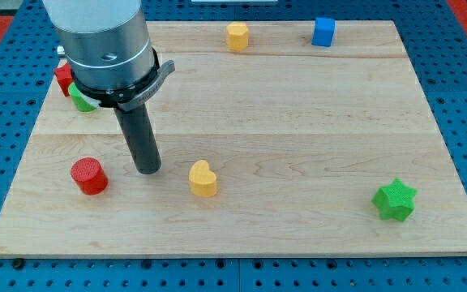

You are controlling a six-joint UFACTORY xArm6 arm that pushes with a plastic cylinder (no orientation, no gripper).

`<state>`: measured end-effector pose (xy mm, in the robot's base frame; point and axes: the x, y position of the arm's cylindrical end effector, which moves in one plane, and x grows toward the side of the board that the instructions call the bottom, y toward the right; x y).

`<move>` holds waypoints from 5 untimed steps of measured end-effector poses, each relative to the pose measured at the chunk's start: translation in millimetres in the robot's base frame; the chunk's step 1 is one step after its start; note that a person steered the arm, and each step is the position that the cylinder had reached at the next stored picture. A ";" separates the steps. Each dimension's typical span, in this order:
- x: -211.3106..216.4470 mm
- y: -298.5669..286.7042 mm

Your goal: Nudge the yellow heart right a bit

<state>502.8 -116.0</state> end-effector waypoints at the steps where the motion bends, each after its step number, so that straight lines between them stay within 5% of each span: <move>1: 0.0 0.0; 5: 29.7 3.4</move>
<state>532.5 -112.7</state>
